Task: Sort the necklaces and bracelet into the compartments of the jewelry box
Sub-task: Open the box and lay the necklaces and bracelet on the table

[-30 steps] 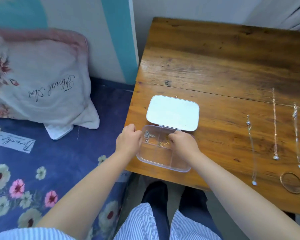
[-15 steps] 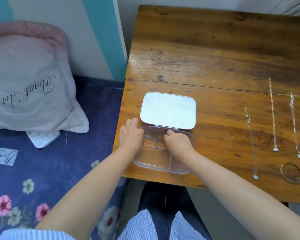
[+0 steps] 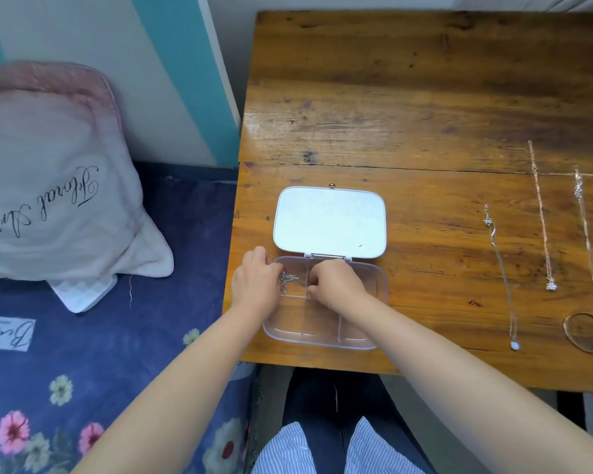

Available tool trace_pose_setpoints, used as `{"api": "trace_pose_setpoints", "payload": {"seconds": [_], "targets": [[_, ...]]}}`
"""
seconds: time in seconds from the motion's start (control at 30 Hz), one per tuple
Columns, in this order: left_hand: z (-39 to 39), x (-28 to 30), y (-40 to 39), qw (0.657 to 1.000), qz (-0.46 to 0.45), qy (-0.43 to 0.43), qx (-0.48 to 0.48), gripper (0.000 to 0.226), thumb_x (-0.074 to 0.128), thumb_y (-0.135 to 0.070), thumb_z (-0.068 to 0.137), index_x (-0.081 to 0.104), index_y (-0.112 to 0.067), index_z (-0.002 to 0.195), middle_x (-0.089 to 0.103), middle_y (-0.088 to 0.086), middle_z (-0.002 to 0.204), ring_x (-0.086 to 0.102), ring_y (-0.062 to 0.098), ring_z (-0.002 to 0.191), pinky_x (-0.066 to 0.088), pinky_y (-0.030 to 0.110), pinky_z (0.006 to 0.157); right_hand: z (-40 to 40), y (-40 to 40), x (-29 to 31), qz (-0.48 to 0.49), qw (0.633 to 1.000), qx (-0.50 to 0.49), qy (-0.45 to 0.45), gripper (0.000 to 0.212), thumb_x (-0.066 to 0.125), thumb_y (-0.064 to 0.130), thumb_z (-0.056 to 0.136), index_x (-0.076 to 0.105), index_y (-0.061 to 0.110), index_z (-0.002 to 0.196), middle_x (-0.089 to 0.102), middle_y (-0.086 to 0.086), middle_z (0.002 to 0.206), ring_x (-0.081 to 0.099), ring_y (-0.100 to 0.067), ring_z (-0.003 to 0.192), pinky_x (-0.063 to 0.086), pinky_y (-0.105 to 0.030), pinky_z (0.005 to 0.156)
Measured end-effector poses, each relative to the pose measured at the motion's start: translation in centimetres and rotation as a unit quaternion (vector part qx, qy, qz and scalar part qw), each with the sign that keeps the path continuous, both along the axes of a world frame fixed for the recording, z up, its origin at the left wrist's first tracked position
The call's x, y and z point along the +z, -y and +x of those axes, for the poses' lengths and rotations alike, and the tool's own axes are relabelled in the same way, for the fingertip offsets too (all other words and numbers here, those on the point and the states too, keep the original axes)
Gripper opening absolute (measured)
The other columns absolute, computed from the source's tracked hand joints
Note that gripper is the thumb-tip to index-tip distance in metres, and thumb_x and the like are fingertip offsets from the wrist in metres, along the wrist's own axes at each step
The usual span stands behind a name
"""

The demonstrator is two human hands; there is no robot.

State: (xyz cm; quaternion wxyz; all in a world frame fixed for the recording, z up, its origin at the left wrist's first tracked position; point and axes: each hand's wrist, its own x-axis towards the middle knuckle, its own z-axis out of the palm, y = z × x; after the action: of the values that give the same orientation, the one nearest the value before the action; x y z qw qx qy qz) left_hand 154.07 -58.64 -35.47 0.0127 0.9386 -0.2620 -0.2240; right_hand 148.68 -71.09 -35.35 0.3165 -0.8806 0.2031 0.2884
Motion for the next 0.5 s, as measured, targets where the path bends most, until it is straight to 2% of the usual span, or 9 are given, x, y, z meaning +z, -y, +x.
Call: {"api": "trace_pose_setpoints", "payload": {"seconds": [0.1, 0.27, 0.37, 0.43, 0.5], "targets": [[-0.02, -0.06, 0.19, 0.998, -0.005, -0.027, 0.06, 0.023, 0.045, -0.019, 0.095, 0.057, -0.009, 0.112, 0.048, 0.008, 0.107, 0.044, 0.023, 0.098, 0.029, 0.028, 0.064, 0.11, -0.18, 0.06, 0.006, 1.0, -0.001, 0.002, 0.011, 0.059, 0.007, 0.08, 0.065, 0.006, 0.089, 0.067, -0.018, 0.103, 0.059, -0.032, 0.1, 0.048, -0.033, 0.078], [-0.03, 0.06, 0.51, 0.998, -0.007, -0.033, 0.061, 0.021, 0.043, -0.016, 0.095, 0.057, -0.007, 0.106, 0.041, 0.005, 0.096, 0.04, 0.022, 0.09, 0.028, 0.028, 0.065, 0.34, -0.7, -0.04, 0.003, 1.0, -0.005, -0.013, 0.017, 0.052, 0.0, 0.083, 0.066, 0.002, 0.09, 0.066, -0.02, 0.103, 0.06, -0.034, 0.099, 0.05, -0.033, 0.08], [-0.07, 0.27, 0.62, 0.997, -0.018, -0.025, 0.065, 0.019, 0.041, -0.01, 0.094, 0.057, 0.0, 0.099, 0.038, 0.007, 0.09, 0.037, 0.021, 0.084, 0.037, 0.035, 0.068, 0.28, -0.91, 0.04, -0.004, 1.0, -0.013, -0.021, 0.02, 0.048, -0.002, 0.084, 0.066, -0.001, 0.092, 0.067, -0.021, 0.103, 0.061, -0.034, 0.099, 0.05, -0.031, 0.078], [-0.15, 0.36, 0.72, 0.999, -0.004, -0.023, 0.037, 0.016, 0.043, -0.005, 0.092, 0.057, 0.0, 0.099, 0.047, 0.013, 0.1, 0.044, 0.027, 0.092, 0.038, 0.032, 0.071, 0.03, -0.69, 0.11, -0.006, 1.0, -0.02, -0.024, 0.02, 0.047, -0.003, 0.083, 0.065, -0.004, 0.092, 0.066, -0.023, 0.104, 0.06, -0.034, 0.1, 0.049, -0.032, 0.08], [-0.16, 0.5, 0.81, 1.0, 0.014, -0.014, 0.002, 0.016, 0.043, -0.003, 0.091, 0.057, -0.002, 0.099, 0.05, 0.014, 0.111, 0.044, 0.028, 0.094, 0.031, 0.029, 0.069, -0.33, -0.35, 0.31, -0.012, 0.999, -0.018, -0.032, 0.021, 0.045, -0.004, 0.083, 0.064, -0.005, 0.093, 0.065, -0.023, 0.105, 0.059, -0.035, 0.101, 0.049, -0.032, 0.081]]}}
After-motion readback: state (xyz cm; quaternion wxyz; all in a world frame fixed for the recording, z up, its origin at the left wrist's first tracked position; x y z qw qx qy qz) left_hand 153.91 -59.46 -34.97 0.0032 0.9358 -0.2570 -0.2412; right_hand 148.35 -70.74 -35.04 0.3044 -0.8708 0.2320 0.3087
